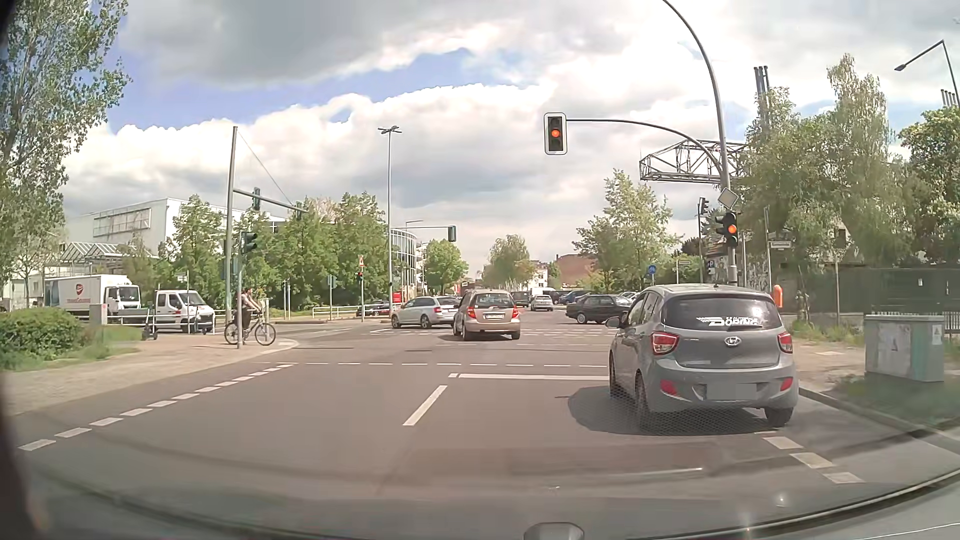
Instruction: Follow the waypoints while adhering to traffic rules and regulations
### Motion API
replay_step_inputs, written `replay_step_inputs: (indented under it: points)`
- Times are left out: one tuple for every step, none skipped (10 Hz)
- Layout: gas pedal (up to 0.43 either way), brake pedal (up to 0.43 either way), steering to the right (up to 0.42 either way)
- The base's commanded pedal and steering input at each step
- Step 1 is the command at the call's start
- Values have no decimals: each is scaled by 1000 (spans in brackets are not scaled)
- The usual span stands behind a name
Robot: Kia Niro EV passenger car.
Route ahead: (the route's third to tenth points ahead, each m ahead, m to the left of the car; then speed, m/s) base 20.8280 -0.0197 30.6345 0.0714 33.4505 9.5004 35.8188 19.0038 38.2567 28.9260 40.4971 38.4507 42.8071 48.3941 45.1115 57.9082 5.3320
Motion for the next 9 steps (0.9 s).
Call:
replay_step_inputs:
  points:
    - [0, 207, 3]
    - [0, 183, 3]
    - [0, 146, 3]
    - [0, 140, 3]
    - [0, 140, 3]
    - [0, 140, 3]
    - [0, 134, 3]
    - [0, 140, 3]
    - [0, 140, 3]
